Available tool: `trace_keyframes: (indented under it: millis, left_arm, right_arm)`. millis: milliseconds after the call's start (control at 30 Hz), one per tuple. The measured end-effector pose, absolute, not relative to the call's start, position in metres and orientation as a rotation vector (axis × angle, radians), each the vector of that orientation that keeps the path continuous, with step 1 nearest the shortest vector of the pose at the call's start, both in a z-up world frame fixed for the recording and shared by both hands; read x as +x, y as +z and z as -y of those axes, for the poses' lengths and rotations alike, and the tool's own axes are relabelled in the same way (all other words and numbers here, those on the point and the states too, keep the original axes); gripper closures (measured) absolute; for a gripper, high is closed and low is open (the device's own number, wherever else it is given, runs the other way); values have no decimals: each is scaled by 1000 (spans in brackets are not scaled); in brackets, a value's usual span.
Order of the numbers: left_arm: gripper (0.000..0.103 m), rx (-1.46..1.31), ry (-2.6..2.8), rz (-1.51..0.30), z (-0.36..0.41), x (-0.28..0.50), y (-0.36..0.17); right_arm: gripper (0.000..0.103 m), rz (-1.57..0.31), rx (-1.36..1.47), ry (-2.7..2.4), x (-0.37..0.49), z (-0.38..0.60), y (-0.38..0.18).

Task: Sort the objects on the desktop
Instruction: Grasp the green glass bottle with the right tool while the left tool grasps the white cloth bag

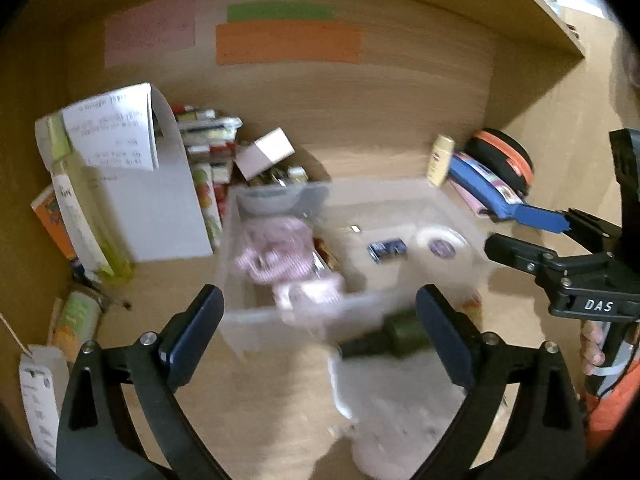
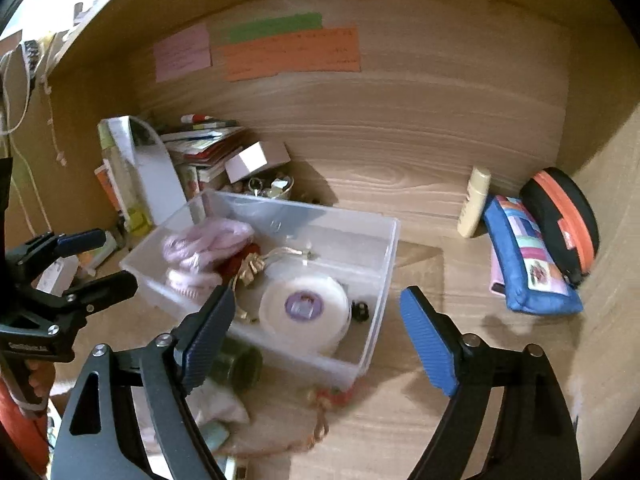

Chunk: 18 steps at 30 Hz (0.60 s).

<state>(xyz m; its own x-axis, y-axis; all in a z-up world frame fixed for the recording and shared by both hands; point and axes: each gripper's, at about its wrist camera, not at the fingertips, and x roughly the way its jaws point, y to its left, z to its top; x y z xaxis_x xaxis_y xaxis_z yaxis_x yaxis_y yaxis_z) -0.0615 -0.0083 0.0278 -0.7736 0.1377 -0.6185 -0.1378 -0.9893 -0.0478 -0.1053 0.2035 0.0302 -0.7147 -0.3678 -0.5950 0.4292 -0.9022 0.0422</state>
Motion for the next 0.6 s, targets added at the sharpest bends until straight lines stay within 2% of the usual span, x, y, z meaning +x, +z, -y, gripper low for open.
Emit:
trace_keyframes:
  millis: [267,600]
  left_arm:
    - [5,-1052,2775,-25,6,-22,6]
    - [5,-1121,2707,78,27,1,-17]
  right_arm:
    - [20,-107,935,-2459,-88,-193,7]
    - [20,-164,1079,-2303,-95,-141,-34]
